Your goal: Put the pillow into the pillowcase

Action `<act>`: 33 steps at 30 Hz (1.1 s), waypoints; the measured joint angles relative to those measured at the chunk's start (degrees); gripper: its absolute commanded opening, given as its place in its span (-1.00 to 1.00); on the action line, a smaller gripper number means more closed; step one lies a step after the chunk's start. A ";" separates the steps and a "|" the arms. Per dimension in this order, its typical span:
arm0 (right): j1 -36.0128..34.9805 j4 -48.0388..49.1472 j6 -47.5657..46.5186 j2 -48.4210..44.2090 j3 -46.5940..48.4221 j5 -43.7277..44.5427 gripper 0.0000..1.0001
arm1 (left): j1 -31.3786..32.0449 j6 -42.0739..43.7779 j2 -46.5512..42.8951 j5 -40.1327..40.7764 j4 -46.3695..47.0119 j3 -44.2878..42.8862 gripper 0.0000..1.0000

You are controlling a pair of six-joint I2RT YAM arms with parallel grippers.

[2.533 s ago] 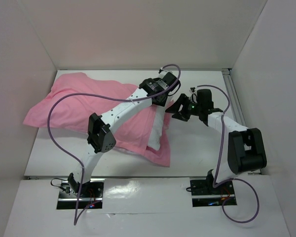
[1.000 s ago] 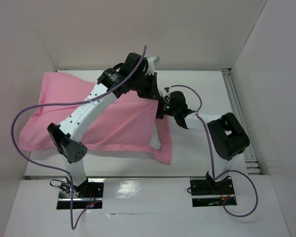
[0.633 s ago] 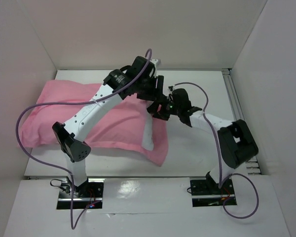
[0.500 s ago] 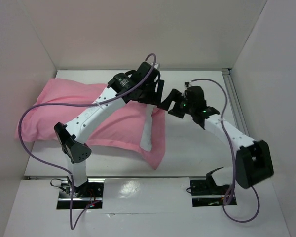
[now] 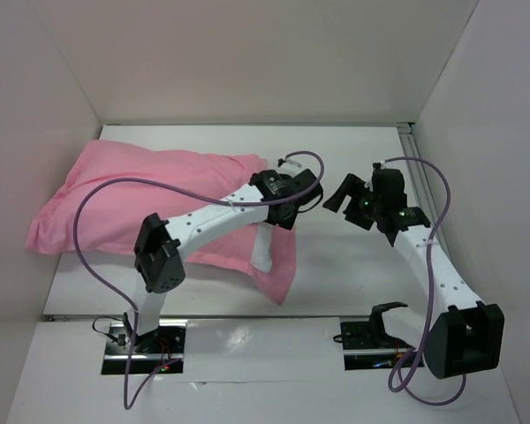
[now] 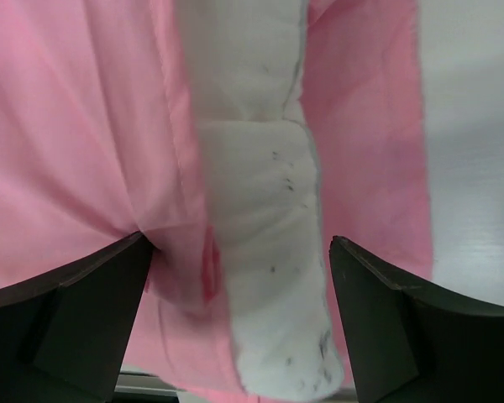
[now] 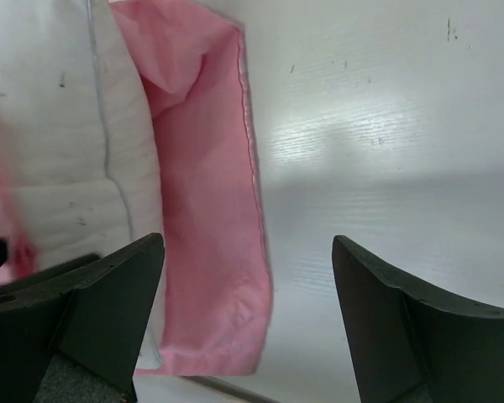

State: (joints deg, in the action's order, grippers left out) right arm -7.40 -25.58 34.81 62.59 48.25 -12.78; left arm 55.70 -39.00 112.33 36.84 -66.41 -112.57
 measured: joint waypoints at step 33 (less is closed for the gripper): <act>-23.10 18.86 6.75 9.99 8.02 -1.16 -0.18 | -16.76 7.26 -25.99 -33.83 10.19 2.16 -1.00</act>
State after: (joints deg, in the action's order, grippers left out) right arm -30.50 -6.72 41.56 72.58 56.27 -13.93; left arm 38.94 -31.75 86.35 3.01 -56.23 -110.41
